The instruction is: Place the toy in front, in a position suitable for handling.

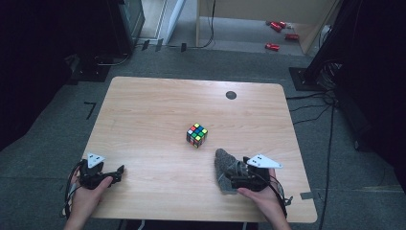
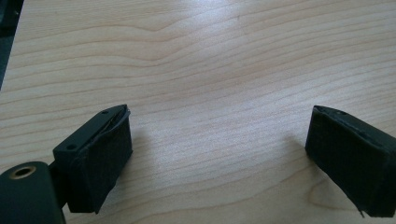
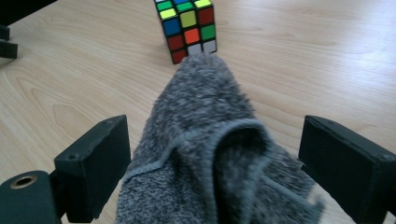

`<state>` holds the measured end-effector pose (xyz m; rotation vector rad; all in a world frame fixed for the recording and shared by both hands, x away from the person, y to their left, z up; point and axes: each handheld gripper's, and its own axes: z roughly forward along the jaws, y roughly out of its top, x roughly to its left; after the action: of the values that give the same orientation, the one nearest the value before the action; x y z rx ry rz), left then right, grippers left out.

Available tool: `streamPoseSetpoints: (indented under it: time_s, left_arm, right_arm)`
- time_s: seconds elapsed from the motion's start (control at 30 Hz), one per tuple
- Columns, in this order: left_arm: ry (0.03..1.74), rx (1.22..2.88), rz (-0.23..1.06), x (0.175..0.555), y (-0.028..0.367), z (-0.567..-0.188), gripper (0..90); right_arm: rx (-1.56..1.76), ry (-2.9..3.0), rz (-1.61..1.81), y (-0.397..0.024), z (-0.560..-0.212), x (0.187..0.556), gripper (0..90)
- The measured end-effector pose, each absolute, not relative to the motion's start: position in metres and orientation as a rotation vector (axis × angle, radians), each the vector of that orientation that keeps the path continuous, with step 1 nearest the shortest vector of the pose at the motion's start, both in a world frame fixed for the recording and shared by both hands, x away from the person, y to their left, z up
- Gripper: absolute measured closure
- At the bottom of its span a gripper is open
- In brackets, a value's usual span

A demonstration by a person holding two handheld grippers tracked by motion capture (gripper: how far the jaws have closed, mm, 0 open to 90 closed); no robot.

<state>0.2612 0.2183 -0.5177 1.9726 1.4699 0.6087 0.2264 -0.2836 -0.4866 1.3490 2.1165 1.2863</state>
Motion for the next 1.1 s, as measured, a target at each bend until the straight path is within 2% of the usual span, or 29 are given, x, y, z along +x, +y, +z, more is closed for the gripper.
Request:
streamPoseSetpoints:
  time_s: [0.13,0.17,0.3,0.33,0.47,0.5,0.6,0.73,1.1]
  left_arm:
    - [1.47,1.973,0.609,0.261,0.218,-0.518,8.0]
    - [1.47,1.973,0.609,0.261,0.218,-0.518,8.0]
    - [1.47,1.973,0.609,0.261,0.218,-0.518,8.0]
    - [1.47,1.973,0.609,0.261,0.218,-0.518,8.0]
    - [1.47,1.973,0.609,0.261,0.218,-0.518,8.0]
    - [1.471,1.973,0.609,0.261,0.218,-0.518,8.0]
    - [1.476,1.984,0.641,0.258,0.218,-0.515,8.0]
    - [1.44,1.943,0.613,0.258,0.213,-0.51,8.0]
    - [1.268,1.995,0.572,0.268,0.159,-0.496,8.0]
  right_arm:
    - [1.346,2.14,1.255,-0.274,-0.493,0.228,9.2]
    - [1.347,2.143,1.247,-0.273,-0.495,0.228,12.5]
    - [1.35,2.14,1.224,-0.271,-0.499,0.228,15.9]
    - [1.35,2.135,1.205,-0.27,-0.501,0.227,24.3]
    - [1.365,2.129,1.169,-0.272,-0.504,0.227,44.5]
    - [1.365,2.126,1.163,-0.273,-0.504,0.226,52.6]
    - [1.342,2.118,1.194,-0.276,-0.501,0.225,63.2]
    - [1.327,2.066,1.237,-0.284,-0.493,0.224,68.0]
    - [1.37,1.984,1.266,-0.303,-0.484,0.224,68.8]
